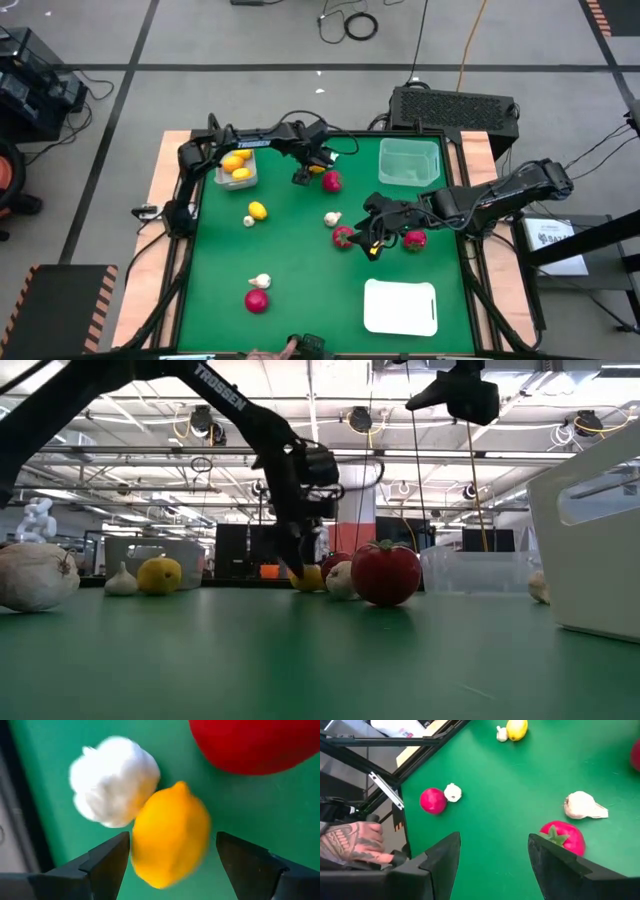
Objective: Sort produce into baskets
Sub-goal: Put the yellow lemon in the gray bin
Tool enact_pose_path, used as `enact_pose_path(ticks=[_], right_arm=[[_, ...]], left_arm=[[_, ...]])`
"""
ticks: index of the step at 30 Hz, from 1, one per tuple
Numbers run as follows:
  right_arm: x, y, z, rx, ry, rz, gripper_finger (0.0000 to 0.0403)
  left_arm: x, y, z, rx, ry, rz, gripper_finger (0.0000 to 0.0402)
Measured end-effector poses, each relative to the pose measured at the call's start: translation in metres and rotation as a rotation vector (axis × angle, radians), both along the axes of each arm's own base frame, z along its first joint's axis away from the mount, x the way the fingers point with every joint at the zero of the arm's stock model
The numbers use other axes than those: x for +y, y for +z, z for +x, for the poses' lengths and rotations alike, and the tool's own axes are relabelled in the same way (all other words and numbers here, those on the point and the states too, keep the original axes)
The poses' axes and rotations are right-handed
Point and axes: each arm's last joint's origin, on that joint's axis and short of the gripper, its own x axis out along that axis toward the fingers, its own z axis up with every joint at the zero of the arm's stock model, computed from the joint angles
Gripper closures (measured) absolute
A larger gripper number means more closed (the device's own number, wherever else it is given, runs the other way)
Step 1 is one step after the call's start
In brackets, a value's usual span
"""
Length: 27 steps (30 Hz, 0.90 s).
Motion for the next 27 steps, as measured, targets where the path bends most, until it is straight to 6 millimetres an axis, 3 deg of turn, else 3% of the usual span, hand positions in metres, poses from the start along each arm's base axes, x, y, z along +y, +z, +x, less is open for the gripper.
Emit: enact_pose_path(ticks=[5, 18, 27], right_arm=[[0.0, 0.0, 0.0, -0.001, -0.01, 0.006, 0.0179], [0.0, 0.0, 0.0, -0.001, -0.018, 0.014, 0.0179], [0.003, 0.0, -0.001, 0.0, -0.005, 0.011, 0.0179]], left_arm=[[0.0, -0.017, -0.002, 0.071, 0.015, -0.035, 0.01], [-0.002, -0.015, 0.002, 0.038, 0.065, -0.038, 0.0102], [-0.003, -0.014, 0.001, 0.027, 0.161, -0.087, 0.0179]])
